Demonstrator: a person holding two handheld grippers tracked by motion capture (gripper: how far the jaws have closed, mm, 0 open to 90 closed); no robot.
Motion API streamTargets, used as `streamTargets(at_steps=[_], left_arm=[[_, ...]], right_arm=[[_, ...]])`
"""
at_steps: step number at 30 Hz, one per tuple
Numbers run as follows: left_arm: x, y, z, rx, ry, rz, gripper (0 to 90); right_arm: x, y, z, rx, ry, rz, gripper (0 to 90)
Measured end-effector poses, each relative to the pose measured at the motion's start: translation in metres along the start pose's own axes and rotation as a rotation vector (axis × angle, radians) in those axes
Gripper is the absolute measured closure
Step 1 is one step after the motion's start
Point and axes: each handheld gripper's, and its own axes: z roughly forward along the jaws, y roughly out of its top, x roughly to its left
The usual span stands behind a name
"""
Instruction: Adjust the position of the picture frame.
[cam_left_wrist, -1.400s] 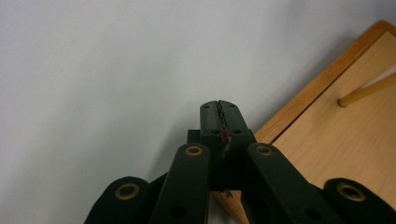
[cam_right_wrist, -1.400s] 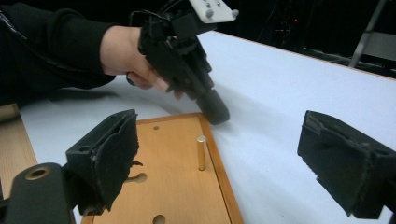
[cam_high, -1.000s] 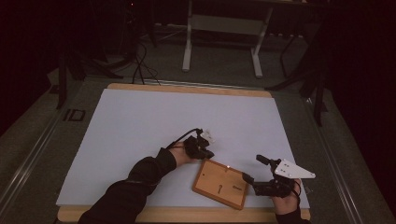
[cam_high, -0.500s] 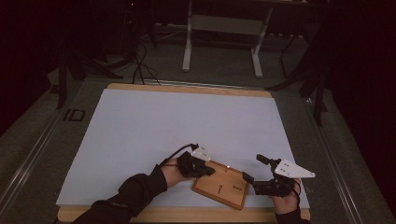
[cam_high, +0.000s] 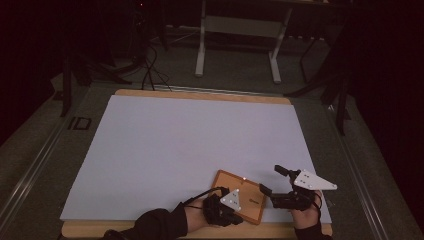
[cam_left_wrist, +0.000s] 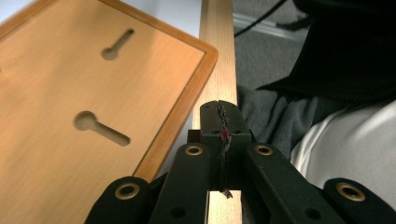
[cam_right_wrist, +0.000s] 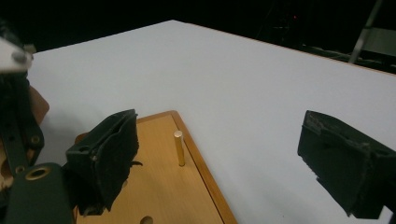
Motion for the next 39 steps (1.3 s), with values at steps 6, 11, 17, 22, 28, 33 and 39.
streamTargets(at_steps=[6, 11, 17, 22, 28, 33, 39], left_arm=[[0.002, -0.003, 0.010, 0.031, 0.016, 0.010, 90.0], [0.005, -0.003, 0.013, 0.027, 0.017, 0.008, 90.0], [0.004, 0.000, 0.016, 0.019, 0.018, 0.021, 90.0], [0.007, 0.006, 0.019, 0.005, 0.024, 0.035, 90.0], [0.013, 0.012, 0.025, 0.001, 0.040, 0.041, 90.0], [0.019, 0.017, 0.027, 0.006, 0.051, 0.029, 90.0], [0.027, 0.021, 0.029, 0.000, 0.071, 0.016, 90.0]], right_arm=[[-0.001, 0.000, -0.001, -0.002, -0.001, 0.004, 12.0], [-0.001, 0.000, -0.001, -0.002, -0.002, 0.005, 12.0], [-0.001, 0.000, -0.002, -0.005, -0.004, 0.003, 12.0], [-0.002, 0.000, -0.003, -0.007, -0.008, 0.004, 12.0], [-0.002, 0.001, -0.005, -0.010, -0.010, 0.006, 12.0], [-0.003, 0.001, -0.005, -0.011, -0.011, 0.003, 12.0], [-0.003, 0.001, -0.005, -0.012, -0.009, 0.003, 12.0]])
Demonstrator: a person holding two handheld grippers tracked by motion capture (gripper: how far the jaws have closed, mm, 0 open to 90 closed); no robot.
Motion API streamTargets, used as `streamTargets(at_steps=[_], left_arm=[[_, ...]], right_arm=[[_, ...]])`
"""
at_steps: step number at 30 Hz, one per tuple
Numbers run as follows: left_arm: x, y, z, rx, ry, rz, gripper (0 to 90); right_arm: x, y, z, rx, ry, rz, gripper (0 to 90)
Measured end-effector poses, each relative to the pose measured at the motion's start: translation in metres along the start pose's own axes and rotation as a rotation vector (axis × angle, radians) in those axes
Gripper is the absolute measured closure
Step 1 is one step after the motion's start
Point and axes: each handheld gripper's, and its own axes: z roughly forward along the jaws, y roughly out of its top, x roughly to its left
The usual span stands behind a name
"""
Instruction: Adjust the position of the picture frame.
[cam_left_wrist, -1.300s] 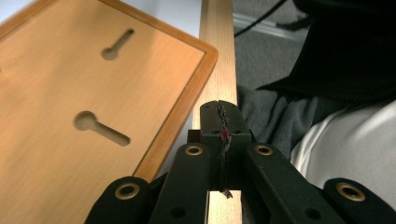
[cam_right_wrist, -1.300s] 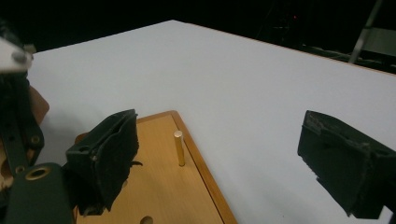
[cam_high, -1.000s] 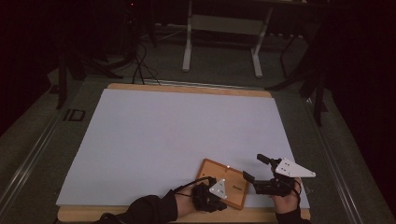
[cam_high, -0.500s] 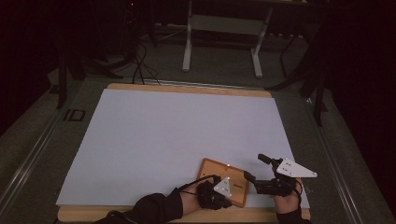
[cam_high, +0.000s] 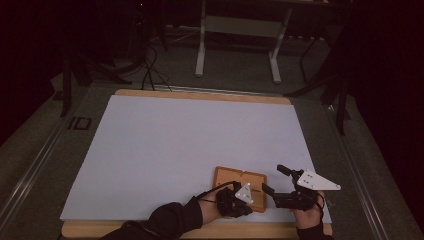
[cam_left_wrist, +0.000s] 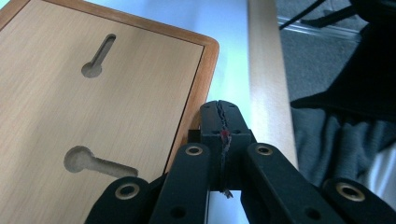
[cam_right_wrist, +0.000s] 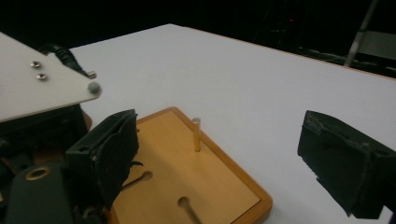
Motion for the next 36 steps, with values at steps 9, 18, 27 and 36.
streamTargets(at_steps=[9, 18, 27, 36], left_arm=[[0.010, 0.002, 0.002, -0.019, 0.032, -0.024, 90.0], [0.019, 0.006, 0.006, -0.034, 0.050, -0.040, 90.0], [0.022, 0.009, 0.008, -0.031, 0.056, -0.059, 90.0], [0.023, 0.015, 0.012, -0.024, 0.087, -0.091, 90.0]], right_arm=[[0.000, 0.000, 0.000, 0.000, 0.000, 0.000, 12.0], [0.000, 0.000, 0.000, 0.002, 0.002, 0.002, 12.0], [0.000, 0.000, 0.000, 0.003, 0.002, 0.002, 12.0], [0.001, 0.000, -0.001, 0.003, 0.004, 0.004, 12.0]])
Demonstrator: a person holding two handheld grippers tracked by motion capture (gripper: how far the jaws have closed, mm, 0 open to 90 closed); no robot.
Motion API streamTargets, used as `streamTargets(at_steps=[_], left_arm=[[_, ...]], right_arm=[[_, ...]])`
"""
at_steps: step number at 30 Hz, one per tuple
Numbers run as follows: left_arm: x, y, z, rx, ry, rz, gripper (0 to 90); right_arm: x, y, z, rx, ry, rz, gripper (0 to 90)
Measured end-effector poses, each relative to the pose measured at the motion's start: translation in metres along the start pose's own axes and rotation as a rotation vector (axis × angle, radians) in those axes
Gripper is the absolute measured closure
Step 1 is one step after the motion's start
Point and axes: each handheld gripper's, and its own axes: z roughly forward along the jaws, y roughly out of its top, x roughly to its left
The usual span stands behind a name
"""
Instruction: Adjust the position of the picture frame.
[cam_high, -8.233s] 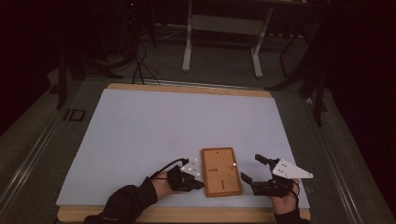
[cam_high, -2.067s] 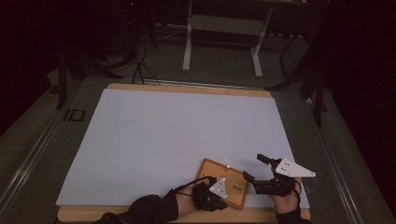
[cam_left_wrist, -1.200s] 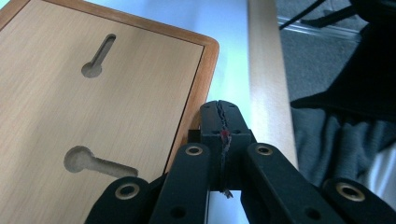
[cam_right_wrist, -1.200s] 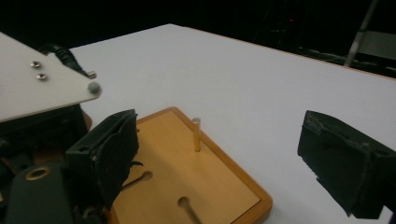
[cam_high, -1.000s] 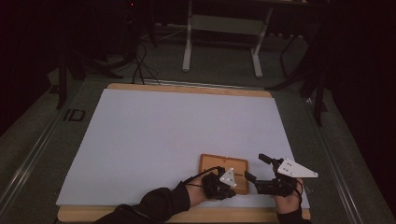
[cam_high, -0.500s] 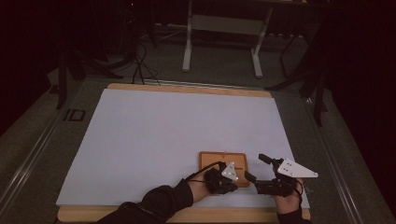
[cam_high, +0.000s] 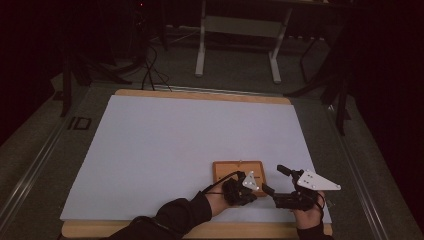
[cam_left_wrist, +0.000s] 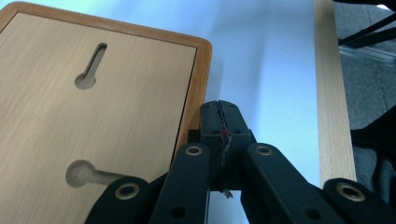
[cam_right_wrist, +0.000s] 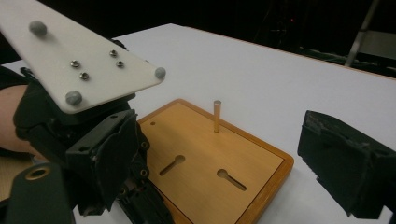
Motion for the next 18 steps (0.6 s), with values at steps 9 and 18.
streamTargets(at_steps=[9, 18], left_arm=[[0.000, -0.012, -0.031, -0.091, -0.020, -0.008, 87.5], [0.018, -0.024, -0.078, -0.166, 0.082, -0.056, 78.4]], right_arm=[[-0.001, 0.000, 0.001, -0.002, 0.000, -0.004, 12.0], [0.002, 0.003, -0.001, -0.039, -0.022, -0.015, 11.8]])
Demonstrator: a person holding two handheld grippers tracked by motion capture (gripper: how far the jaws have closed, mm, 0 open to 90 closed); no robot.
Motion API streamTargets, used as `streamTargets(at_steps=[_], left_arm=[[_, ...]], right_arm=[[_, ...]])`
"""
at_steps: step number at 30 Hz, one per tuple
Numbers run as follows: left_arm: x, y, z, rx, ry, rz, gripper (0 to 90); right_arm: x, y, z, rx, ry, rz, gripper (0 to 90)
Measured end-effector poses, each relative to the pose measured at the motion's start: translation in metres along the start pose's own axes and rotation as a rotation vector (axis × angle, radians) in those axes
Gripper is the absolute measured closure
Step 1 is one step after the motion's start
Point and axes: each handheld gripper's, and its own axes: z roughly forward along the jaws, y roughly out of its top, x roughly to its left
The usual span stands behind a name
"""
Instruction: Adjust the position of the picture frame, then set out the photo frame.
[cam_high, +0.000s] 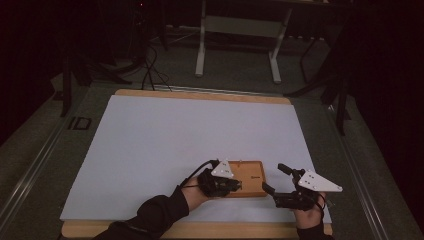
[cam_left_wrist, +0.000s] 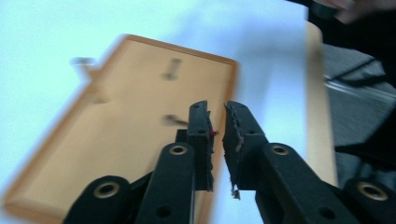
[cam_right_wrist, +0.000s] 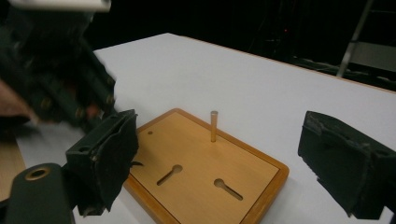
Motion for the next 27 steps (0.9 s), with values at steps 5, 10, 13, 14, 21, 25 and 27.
streamTargets(at_steps=[5, 10, 13, 14, 21, 25, 27], left_arm=[[0.023, 0.001, -0.007, -0.058, 0.047, -0.031, 71.4], [0.038, 0.002, -0.001, -0.080, 0.047, -0.035, 67.7], [0.044, 0.002, 0.003, -0.080, 0.040, -0.044, 65.3], [0.045, 0.002, 0.004, -0.084, 0.034, -0.048, 65.2], [0.050, 0.003, 0.007, -0.090, 0.044, -0.047, 62.0], [0.053, 0.003, 0.009, -0.088, 0.042, -0.056, 59.6], [0.054, 0.004, 0.013, -0.085, 0.032, -0.060, 59.5]], right_arm=[[0.002, 0.001, 0.001, 0.002, -0.018, -0.015, 11.8], [0.002, 0.001, 0.001, 0.005, -0.022, -0.018, 11.9], [0.002, 0.000, 0.002, 0.013, -0.022, -0.013, 11.9], [0.002, 0.000, 0.002, 0.011, -0.023, -0.013, 11.9], [0.001, -0.002, 0.003, 0.024, -0.017, -0.011, 11.8], [0.001, -0.002, 0.004, 0.030, -0.014, -0.010, 11.8], [0.001, -0.002, 0.004, 0.026, -0.012, -0.012, 11.8]])
